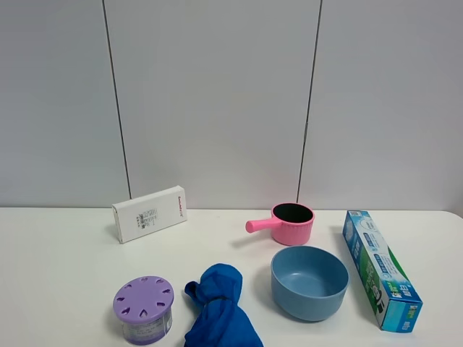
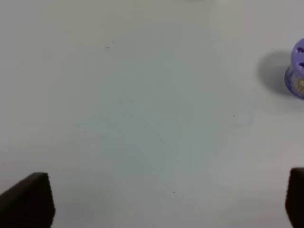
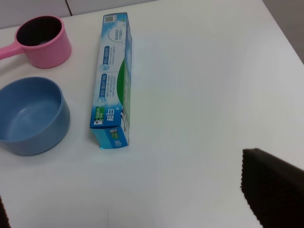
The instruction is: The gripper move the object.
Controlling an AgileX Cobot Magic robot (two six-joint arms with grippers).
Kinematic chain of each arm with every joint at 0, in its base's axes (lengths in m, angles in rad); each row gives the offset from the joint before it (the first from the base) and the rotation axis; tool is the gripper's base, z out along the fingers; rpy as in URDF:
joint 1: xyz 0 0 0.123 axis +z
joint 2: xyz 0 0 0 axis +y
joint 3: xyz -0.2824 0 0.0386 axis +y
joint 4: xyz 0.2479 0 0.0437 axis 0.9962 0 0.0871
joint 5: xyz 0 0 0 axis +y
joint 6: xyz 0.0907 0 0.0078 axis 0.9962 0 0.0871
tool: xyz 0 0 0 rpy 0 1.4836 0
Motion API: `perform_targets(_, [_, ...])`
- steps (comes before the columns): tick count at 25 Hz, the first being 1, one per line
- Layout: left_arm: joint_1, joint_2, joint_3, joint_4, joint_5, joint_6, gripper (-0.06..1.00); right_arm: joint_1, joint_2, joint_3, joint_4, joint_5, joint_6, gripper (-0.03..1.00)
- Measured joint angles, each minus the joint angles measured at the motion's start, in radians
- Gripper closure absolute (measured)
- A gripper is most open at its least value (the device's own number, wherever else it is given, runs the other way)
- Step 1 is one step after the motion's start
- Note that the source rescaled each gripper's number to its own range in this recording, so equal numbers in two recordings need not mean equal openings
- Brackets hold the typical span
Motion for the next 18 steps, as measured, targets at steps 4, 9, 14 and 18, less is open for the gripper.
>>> perform_targets(4, [0.000, 0.000, 0.000, -0.010, 0.000, -0.035, -0.05, 0.000, 0.000, 0.000, 0.000, 0.000, 0.000, -0.03])
perform_targets(9, [0.000, 0.000, 0.002, -0.028, -0.061, -0.060, -0.05, 0.000, 0.000, 0.000, 0.000, 0.000, 0.000, -0.03])
perform_targets(14, [0.000, -0.021, 0.028, -0.032, -0.086, -0.058, -0.05, 0.000, 0.000, 0.000, 0.000, 0.000, 0.000, -0.03])
perform_targets(18, [0.000, -0.104, 0.035, -0.033, -0.093, -0.058, -0.05, 0.000, 0.000, 0.000, 0.000, 0.000, 0.000, -0.03])
